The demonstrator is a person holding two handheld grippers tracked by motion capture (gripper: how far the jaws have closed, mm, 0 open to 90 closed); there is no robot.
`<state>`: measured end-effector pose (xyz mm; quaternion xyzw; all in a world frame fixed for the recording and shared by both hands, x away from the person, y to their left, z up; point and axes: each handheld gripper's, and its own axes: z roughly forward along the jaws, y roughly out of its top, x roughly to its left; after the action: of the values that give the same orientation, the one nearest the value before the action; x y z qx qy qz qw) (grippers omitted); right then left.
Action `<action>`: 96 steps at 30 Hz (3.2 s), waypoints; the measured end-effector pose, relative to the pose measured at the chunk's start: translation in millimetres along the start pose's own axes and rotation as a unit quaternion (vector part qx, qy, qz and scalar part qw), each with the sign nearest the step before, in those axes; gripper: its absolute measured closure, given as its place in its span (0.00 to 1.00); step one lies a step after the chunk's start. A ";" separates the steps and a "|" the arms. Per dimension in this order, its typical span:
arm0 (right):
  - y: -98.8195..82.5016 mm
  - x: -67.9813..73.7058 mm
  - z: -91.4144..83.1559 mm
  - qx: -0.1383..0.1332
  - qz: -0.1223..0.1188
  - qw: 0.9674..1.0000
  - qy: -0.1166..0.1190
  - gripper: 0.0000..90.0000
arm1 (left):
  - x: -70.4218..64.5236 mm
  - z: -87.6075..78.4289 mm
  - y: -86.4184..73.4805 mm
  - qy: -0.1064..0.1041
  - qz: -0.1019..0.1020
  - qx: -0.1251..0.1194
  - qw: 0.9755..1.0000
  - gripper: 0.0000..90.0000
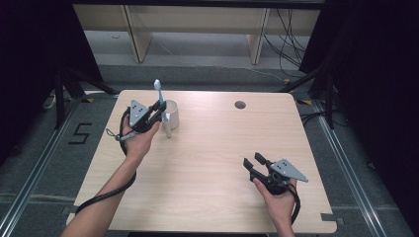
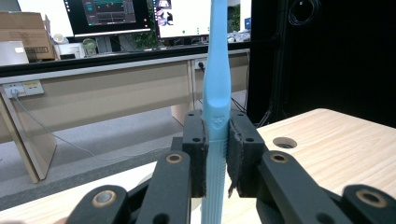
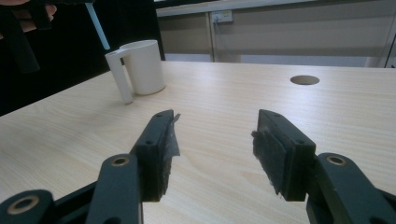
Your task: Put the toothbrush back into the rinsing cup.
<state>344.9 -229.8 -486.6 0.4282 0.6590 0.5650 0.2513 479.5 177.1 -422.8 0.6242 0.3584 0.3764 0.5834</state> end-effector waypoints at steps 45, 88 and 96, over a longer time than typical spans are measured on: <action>-5.2 0.2 2.5 0.000 0.009 1.000 0.011 0.53 | -0.7 9.7 -44.2 0.007 -0.012 0.030 0.999 0.87; -6.5 -2.4 1.4 0.002 0.006 1.000 0.004 0.53 | -3.4 -2.7 -49.5 0.017 -0.014 0.058 0.998 0.51; -7.2 -3.6 1.0 0.006 0.000 1.000 -0.002 0.53 | -0.4 -18.6 -44.5 0.014 -0.011 0.077 0.997 0.46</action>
<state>345.5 -232.4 -494.3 0.4306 0.6619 0.5603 0.2500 462.5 188.1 -466.6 0.6581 0.4015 0.3493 0.5326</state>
